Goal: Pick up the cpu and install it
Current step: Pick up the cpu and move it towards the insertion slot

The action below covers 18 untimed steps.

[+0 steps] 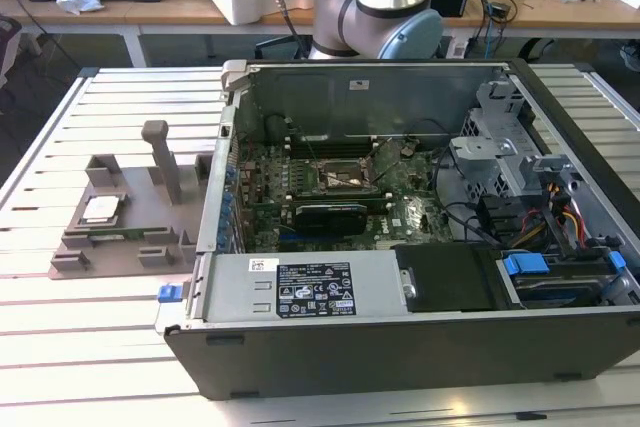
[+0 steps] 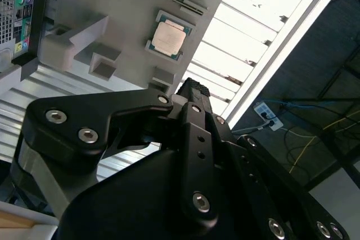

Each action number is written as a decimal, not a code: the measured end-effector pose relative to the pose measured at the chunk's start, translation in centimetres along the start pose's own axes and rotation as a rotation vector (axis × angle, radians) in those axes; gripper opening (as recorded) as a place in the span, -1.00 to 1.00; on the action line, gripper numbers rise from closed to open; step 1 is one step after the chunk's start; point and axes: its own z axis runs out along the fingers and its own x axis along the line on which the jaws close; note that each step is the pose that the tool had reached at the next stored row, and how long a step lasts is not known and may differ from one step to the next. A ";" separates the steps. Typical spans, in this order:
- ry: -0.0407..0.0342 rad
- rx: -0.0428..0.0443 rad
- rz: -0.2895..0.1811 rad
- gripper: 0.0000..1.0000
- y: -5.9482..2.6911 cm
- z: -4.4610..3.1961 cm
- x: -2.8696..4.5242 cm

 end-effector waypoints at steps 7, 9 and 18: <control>0.0000 0.0000 0.000 -0.29 0.00 0.01 0.00; 0.0000 0.0000 0.000 -0.05 0.00 0.01 0.00; -0.0019 0.0412 -0.001 0.32 0.07 0.53 -0.60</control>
